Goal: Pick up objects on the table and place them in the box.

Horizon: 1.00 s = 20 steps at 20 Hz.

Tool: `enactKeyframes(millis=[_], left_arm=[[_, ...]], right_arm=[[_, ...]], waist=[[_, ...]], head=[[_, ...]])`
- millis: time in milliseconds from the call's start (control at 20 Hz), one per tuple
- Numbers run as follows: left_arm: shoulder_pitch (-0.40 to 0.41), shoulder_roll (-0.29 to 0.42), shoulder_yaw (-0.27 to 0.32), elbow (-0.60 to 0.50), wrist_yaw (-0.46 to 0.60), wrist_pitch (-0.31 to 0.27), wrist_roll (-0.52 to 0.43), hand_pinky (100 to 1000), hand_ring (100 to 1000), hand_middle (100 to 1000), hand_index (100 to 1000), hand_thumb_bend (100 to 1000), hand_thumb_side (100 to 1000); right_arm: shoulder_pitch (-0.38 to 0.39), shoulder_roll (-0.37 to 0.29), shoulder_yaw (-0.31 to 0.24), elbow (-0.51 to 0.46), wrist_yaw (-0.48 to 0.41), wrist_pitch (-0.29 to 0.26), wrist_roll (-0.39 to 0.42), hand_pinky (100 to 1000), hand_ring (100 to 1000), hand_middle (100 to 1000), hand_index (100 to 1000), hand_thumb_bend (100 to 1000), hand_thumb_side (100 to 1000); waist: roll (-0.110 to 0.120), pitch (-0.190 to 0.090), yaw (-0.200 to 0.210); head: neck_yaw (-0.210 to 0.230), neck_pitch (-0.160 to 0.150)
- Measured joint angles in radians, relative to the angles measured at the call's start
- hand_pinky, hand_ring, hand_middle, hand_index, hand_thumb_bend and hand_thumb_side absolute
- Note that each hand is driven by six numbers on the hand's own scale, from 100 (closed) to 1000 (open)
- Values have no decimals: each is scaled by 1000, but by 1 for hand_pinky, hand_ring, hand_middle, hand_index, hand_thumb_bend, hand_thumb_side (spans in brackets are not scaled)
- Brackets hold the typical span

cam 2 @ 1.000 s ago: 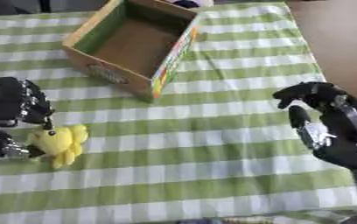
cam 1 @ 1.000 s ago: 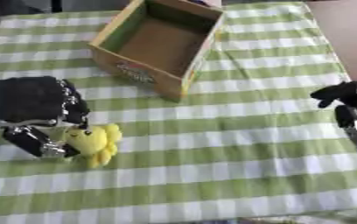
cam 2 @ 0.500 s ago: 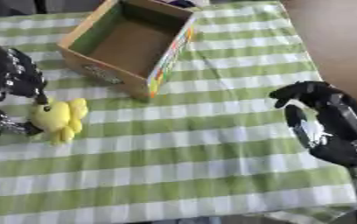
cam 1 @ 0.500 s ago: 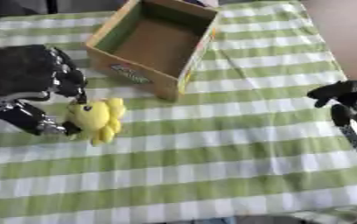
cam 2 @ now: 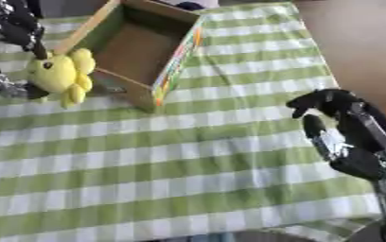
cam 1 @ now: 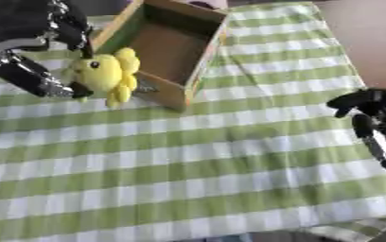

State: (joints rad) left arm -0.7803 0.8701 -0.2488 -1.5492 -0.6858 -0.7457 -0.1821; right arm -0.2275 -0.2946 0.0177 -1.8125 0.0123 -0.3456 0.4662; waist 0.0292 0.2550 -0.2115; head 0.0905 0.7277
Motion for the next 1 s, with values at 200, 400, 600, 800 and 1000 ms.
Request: enactKeyframes(millis=[200,400,600,800,1000], left_arm=[[-63,-61,9,135,-49,-4,11,330,358,330,528,361,265],[-105,-97,38,253,-122,0,59,332,359,332,530,360,251],[-130,-105,73,346,-192,17,129,337,365,340,537,356,243],[-143,-109,103,417,-261,38,205,358,383,362,553,390,254],[-142,-112,111,450,-336,51,274,490,483,478,648,444,290]], right_arm=[[-2,0,9,0,-6,0,11,782,739,535,739,100,526],[-16,4,20,0,-10,0,22,782,739,535,739,100,528],[-30,8,26,0,-14,0,33,783,739,534,738,100,531],[-47,9,29,0,-14,3,37,783,739,534,738,100,533],[-54,15,30,-1,-14,4,39,783,739,534,738,100,534]], waist=[[10,3,-38],[27,19,-85],[52,42,-138],[74,64,-179],[80,74,-195]], head=[[11,-10],[29,-27],[48,-47],[64,-67],[75,-77]])
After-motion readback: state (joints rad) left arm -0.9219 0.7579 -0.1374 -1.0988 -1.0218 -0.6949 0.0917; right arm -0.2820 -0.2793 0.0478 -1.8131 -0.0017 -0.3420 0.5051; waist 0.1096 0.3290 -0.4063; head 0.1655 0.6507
